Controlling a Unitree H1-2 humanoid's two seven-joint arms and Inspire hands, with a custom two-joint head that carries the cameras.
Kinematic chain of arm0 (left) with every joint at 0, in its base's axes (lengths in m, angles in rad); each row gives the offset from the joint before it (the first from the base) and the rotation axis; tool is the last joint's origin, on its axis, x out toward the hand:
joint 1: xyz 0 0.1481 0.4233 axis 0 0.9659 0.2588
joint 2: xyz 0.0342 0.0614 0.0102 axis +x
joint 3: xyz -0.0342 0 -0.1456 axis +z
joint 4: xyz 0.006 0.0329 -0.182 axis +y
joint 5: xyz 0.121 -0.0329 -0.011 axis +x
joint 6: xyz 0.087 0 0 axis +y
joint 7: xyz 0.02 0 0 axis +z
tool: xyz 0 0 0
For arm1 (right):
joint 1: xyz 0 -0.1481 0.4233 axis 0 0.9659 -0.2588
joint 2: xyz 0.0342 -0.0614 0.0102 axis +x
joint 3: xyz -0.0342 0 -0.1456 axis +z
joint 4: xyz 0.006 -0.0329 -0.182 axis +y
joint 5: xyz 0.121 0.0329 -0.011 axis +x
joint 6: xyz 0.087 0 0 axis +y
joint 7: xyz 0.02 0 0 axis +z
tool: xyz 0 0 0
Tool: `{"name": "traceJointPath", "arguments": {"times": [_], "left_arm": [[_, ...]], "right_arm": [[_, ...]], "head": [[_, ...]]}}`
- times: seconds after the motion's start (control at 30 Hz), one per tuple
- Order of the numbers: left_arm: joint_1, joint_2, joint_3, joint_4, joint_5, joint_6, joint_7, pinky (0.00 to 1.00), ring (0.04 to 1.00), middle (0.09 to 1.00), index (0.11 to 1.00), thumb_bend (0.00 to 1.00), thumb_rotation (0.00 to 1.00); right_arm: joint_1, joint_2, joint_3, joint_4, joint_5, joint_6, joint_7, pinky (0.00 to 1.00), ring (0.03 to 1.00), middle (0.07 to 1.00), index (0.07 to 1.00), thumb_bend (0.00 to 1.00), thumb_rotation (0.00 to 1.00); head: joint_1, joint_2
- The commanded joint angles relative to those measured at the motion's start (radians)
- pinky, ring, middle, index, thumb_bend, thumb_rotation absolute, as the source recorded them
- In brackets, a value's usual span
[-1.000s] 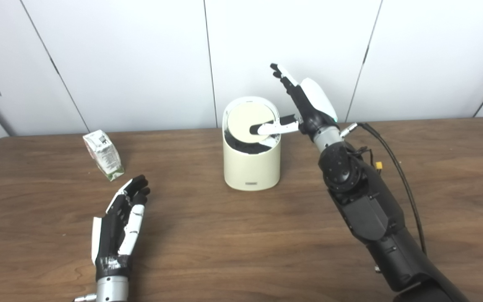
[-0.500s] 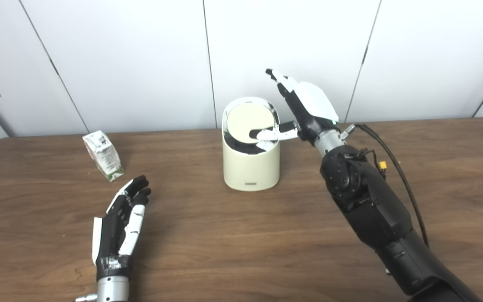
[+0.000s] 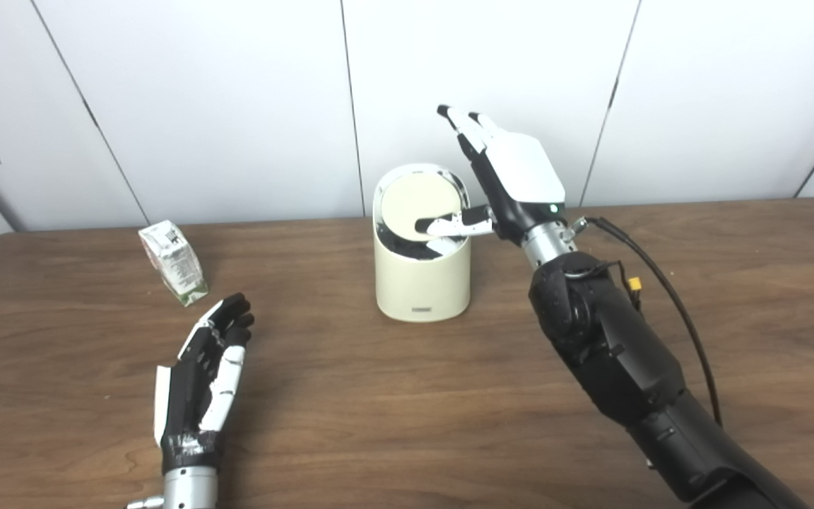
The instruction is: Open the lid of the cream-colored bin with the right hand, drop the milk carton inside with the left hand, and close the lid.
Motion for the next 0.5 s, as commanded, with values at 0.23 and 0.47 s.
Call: {"name": "traceJointPath", "arguments": {"times": [0.23,0.47], "left_arm": [[0.038,-0.036,-0.026,0.049,0.000,-0.018,0.004,0.80,0.804,0.820,0.843,0.41,0.60],[0.037,-0.038,-0.030,0.049,0.005,-0.011,0.008,0.81,0.812,0.830,0.846,0.42,0.60]], "right_arm": [[-0.042,-0.021,0.020,-0.012,-0.084,-0.010,0.023,0.89,0.931,0.911,0.940,1.00,0.25],[-0.039,-0.023,0.015,-0.021,-0.091,-0.011,0.041,0.89,0.932,0.918,0.939,1.00,0.20]], "head": [[0.008,0.006],[0.015,0.007]]}}
